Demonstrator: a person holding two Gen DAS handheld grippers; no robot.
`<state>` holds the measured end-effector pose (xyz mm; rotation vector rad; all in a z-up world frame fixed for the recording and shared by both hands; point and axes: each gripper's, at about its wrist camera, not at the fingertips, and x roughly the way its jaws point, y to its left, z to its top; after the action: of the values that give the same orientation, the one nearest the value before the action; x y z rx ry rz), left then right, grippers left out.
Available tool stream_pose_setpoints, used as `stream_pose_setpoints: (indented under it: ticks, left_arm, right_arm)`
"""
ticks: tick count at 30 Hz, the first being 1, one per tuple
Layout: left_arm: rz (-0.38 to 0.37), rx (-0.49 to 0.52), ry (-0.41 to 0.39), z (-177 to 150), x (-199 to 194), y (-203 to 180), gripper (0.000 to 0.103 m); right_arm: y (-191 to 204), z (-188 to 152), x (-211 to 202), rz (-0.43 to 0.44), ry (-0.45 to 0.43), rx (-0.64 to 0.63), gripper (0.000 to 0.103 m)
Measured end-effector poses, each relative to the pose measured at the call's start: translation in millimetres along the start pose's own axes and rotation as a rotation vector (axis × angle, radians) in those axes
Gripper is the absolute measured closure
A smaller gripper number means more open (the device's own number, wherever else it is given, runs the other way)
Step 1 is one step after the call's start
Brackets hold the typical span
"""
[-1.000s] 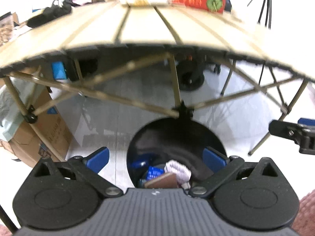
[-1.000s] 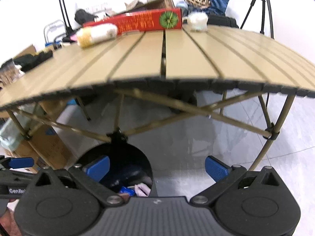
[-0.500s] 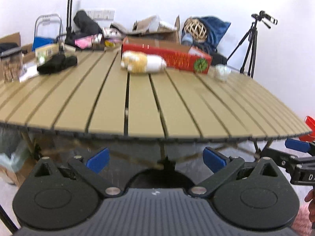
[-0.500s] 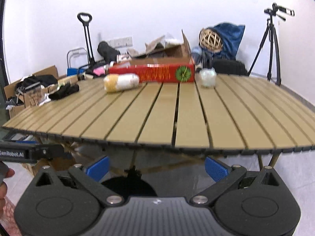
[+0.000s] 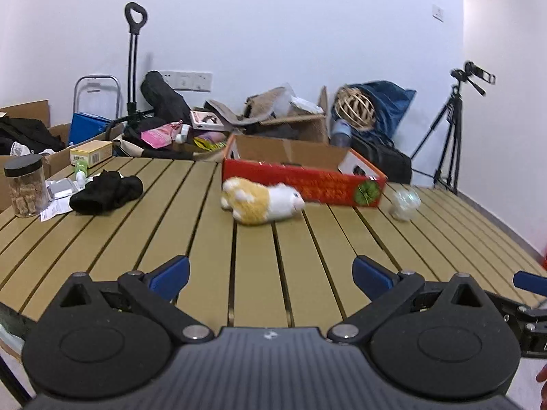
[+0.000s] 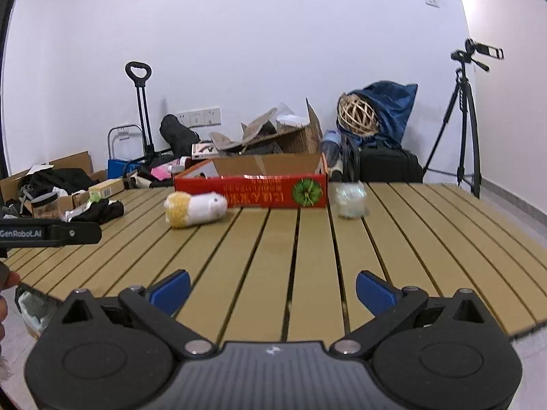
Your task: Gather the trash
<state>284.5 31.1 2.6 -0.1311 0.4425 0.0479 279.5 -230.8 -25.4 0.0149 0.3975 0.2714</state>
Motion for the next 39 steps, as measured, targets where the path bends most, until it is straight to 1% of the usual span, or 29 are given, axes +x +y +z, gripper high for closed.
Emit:
stream_pose_setpoints:
  ticks: [4,8,13,16,24,28,33,37,39]
  left_arm:
    - [0.036,0.004,-0.012,11,13,3,0.000]
    - [0.041,0.002,-0.009,18,26,10,0.000]
    - [0.044,-0.013,0.009,31,47,16,0.000]
    - [0.051,-0.013,0.018,37,60,17,0.000]
    - [0.066,-0.039,0.045,54,106,22,0.000]
    - [0.088,-0.032,0.056,57,127,26,0.000]
    - [0.096,-0.056,0.078,61,147,32,0.000]
    - [0.096,-0.066,0.081,63,160,34,0.000]
    - [0.095,-0.070,0.085,63,166,35,0.000]
  right_arm:
    - [9,16,17,0.006,-0.021,-0.017,0.000]
    - [16,28,33,0.003,-0.033,-0.015,0.000]
    - [13,43,56,-0.031,-0.044,-0.007,0.000]
    - [5,52,75,-0.057,-0.036,-0.001,0.000]
    - [-28,83,145,-0.169,0.020,0.001,0.000]
    - [-53,98,189,-0.227,0.076,-0.006,0.000]
    - [-78,114,240,-0.230,0.161,0.025,0.000]
    - [-84,122,275,-0.276,0.209,-0.006,0.001]
    - [-89,124,289,-0.288,0.228,0.004,0.003]
